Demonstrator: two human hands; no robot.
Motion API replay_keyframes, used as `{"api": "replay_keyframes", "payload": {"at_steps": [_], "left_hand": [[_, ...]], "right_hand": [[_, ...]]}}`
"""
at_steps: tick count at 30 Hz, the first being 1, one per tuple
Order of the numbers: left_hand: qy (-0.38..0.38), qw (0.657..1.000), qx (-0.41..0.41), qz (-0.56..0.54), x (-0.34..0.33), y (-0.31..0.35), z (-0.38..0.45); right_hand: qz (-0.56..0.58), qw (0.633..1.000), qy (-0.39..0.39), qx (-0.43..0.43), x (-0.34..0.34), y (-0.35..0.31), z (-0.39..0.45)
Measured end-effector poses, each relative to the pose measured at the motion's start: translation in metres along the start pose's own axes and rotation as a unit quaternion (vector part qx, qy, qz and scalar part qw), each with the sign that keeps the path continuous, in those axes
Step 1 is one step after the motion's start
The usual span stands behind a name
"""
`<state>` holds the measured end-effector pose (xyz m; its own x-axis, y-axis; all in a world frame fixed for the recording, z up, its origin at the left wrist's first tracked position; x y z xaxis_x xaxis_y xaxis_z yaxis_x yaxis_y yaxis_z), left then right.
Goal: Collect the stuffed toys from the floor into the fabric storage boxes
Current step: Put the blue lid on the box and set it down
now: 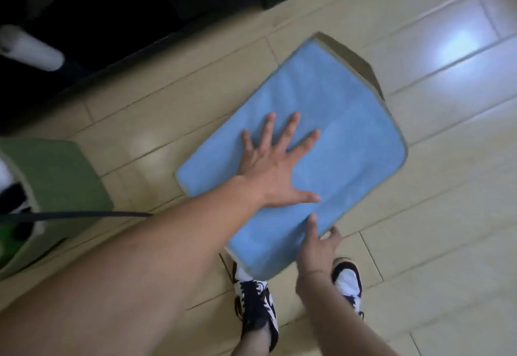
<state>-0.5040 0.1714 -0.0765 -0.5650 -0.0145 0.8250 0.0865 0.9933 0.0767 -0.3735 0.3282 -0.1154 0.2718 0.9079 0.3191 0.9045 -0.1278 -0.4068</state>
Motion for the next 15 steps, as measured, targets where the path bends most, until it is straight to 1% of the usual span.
{"api": "replay_keyframes", "payload": {"at_steps": [2, 3, 4, 6, 8, 10, 11, 12, 13, 14, 15], "left_hand": [[-0.005, 0.993, -0.103, 0.055, 0.005, 0.051, 0.012], [-0.012, 0.985, -0.156, 0.08, 0.007, 0.076, 0.016], [-0.021, 0.974, -0.202, 0.103, 0.007, 0.097, 0.019], [-0.038, 0.956, -0.258, 0.137, 0.005, 0.129, 0.021], [-0.025, 0.95, -0.267, 0.158, 0.003, 0.143, 0.022], [0.008, 0.959, -0.237, 0.156, 0.002, 0.138, 0.021], [0.014, 0.969, -0.203, 0.14, 0.001, 0.128, 0.019], [0.014, 0.981, -0.155, 0.119, 0.0, 0.113, 0.02], [0.012, 0.991, -0.093, 0.095, 0.001, 0.096, 0.021], [0.008, 0.997, -0.024, 0.068, 0.003, 0.078, 0.024], [0.006, 0.998, 0.046, 0.034, 0.006, 0.061, 0.026]], "right_hand": [[0.153, 0.985, -0.019, -0.081, 0.005, 0.028, -0.008], [0.207, 0.97, -0.033, -0.12, 0.004, 0.036, -0.012], [0.221, 0.963, -0.062, -0.141, 0.002, 0.037, -0.014], [0.179, 0.964, -0.127, -0.149, 0.005, 0.026, -0.013], [0.093, 0.969, -0.174, -0.147, 0.024, 0.006, -0.004], [-0.028, 0.959, -0.219, -0.178, 0.056, -0.019, 0.003], [-0.085, 0.949, -0.239, -0.189, 0.078, -0.033, 0.005], [-0.136, 0.951, -0.222, -0.168, 0.104, -0.053, 0.009], [-0.188, 0.962, -0.166, -0.11, 0.13, -0.079, 0.016], [-0.229, 0.969, -0.088, -0.016, 0.159, -0.108, 0.023], [-0.261, 0.961, -0.005, 0.087, 0.186, -0.138, 0.028]]}}
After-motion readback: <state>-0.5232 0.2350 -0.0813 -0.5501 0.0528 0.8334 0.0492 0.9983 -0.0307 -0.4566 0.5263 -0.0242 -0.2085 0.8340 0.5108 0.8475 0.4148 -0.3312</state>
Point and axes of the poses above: each hand's wrist, its own z-axis towards the middle knuckle, its own x-axis out of the back of the hand, y = z × x, the point moved 7 cm from there along z, towards the middle knuckle, and after that the axes turned 12 degrees about z, right-handed, at the moved point
